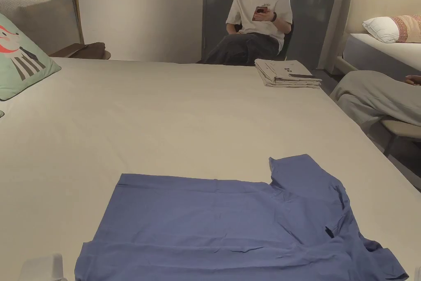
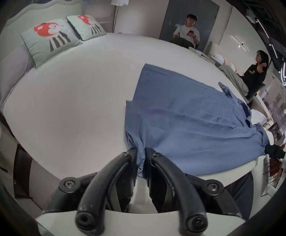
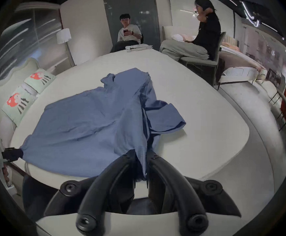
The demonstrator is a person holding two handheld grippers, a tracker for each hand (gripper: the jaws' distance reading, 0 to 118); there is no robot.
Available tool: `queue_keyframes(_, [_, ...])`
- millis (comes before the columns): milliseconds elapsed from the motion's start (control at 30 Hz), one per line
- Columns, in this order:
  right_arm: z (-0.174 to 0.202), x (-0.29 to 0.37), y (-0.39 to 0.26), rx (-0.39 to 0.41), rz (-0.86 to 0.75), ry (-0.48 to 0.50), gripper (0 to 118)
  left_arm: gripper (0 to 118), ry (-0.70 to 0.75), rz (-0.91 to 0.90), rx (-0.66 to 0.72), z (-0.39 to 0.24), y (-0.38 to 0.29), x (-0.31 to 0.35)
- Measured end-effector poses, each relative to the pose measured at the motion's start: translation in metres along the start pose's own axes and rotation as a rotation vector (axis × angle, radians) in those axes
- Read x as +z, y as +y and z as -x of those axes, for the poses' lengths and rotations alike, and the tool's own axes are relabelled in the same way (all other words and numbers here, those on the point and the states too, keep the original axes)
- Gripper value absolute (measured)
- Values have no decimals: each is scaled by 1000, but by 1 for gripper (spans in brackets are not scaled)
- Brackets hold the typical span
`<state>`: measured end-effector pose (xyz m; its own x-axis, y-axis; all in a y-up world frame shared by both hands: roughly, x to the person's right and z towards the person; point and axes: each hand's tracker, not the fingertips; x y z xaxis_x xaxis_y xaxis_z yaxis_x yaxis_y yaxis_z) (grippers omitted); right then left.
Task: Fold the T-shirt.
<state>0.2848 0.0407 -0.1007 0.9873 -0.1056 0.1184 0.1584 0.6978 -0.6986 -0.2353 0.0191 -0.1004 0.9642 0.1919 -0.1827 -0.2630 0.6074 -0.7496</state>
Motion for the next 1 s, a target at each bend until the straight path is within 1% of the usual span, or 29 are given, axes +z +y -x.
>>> queue_keyframes(167, [1,-18,-9,29,41,-30,9,9,2,7,25,4,-7,-9])
queue_keyframes(200, [0,-17,-11,27,36,-32,10,14,6,2,33,4,-7,-8])
queue_keyframes(233, [0,-15,-12,23,16,-46,21,33,17,-10,44,6,-5,-5])
queue_keyframes(267, [0,-11,-11,23,-22,-61,42,55,10,-44,49,7,-3,-1])
queue_keyframes(300, [0,-7,-7,23,-62,-68,66,75,-8,-90,48,6,1,4])
queue_keyframes(333, [1,-1,-2,20,-108,-55,80,94,-17,-133,44,3,7,9])
queue_keyframes(367, [3,6,6,4,-168,-43,79,97,-20,-193,26,-1,14,16])
queue_keyframes(467, [14,20,32,-9,-334,-45,80,97,-3,-345,-46,-22,39,32])
queue_keyframes(500, [20,23,40,-3,-379,-54,80,96,-6,-389,-65,-29,47,37])
queue_keyframes(533, [26,27,49,2,-427,-59,79,93,-12,-440,-84,-37,54,42])
queue_keyframes(567, [31,30,57,3,-465,-57,79,86,-18,-485,-97,-44,62,46])
queue_keyframes(600, [36,32,63,0,-499,-48,75,76,-28,-520,-105,-51,68,51])
queue_keyframes(633, [41,35,69,-1,-536,-29,60,58,-36,-552,-114,-57,75,55])
queue_keyframes(667, [46,37,74,4,-564,-10,43,42,-45,-570,-116,-62,81,58])
queue_keyframes(733, [56,38,83,18,-593,-2,2,11,-58,-588,-112,-69,92,61])
queue_keyframes(767, [60,38,87,26,-601,-10,0,1,-72,-601,-110,-71,97,61])
queue_keyframes(867, [66,31,97,53,-600,14,0,1,-84,-597,-123,-75,112,55])
queue_keyframes(933, [70,24,101,65,-591,14,0,1,-94,-579,-127,-74,122,45])
queue_keyframes(1000, [70,14,106,69,-573,15,0,1,-101,-529,-130,-72,135,29])
